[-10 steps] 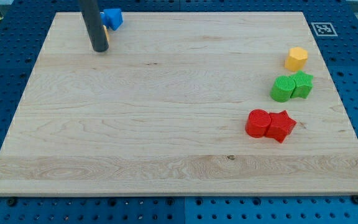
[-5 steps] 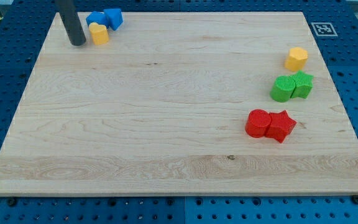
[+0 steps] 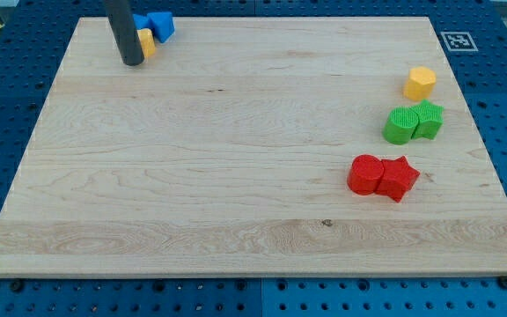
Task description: Move yellow heart near to the blue cube
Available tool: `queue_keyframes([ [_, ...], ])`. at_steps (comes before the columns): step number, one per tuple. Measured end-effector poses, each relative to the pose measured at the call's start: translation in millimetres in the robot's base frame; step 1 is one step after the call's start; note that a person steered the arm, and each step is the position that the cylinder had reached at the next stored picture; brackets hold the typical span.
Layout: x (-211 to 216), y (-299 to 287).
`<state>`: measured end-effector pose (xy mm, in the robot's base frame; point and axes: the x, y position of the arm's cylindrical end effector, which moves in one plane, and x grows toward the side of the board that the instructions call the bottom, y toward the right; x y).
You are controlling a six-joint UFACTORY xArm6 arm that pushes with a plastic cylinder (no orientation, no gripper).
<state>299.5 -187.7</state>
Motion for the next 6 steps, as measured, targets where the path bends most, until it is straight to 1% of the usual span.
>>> queue_keyframes([
  [1, 9, 24],
  [2, 7, 51],
  [3, -4, 51],
  [5, -17, 1],
  [6, -18, -6],
])
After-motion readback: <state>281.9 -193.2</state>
